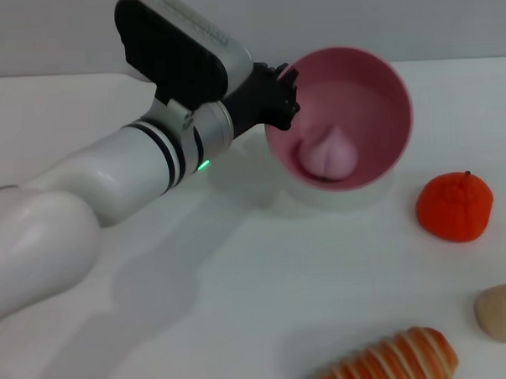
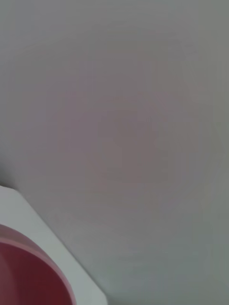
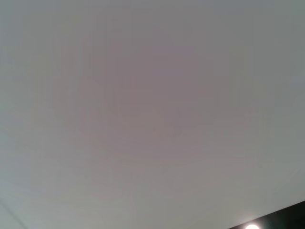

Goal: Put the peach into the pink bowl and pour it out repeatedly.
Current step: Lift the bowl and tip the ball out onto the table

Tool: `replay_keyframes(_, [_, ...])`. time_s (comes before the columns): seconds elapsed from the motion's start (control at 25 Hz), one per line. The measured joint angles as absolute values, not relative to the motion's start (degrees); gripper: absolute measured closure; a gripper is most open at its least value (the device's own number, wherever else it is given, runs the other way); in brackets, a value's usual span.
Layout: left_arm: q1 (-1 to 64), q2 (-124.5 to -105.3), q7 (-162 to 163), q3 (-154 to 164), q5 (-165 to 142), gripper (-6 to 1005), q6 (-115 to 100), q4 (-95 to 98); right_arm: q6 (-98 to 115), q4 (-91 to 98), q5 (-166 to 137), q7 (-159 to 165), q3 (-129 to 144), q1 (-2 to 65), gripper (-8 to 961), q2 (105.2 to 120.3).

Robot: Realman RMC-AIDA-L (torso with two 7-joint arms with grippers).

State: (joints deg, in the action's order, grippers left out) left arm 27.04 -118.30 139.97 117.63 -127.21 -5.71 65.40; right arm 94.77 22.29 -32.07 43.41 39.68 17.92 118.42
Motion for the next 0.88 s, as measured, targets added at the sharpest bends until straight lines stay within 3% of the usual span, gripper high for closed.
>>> replay_keyframes(0.24, [24.9,-118.17,139.7,123.7,-127.8,961,5.3,65.4,94.6,22.2,-32.1,43.4,38.9,17.6,482,118.39])
replay_keyframes(0.6, [21.7,-118.46,138.1,140.2,-131.5,961,42.6,57.8,94.5,22.2,-32.2,43.4,38.8,17.6,482,118.38])
replay_keyframes(0.88, [21.3,-118.55,138.0,143.8,-132.5,961,51.8,55.2,94.3,22.2,-32.2,43.4,38.7,18.1,483,118.36])
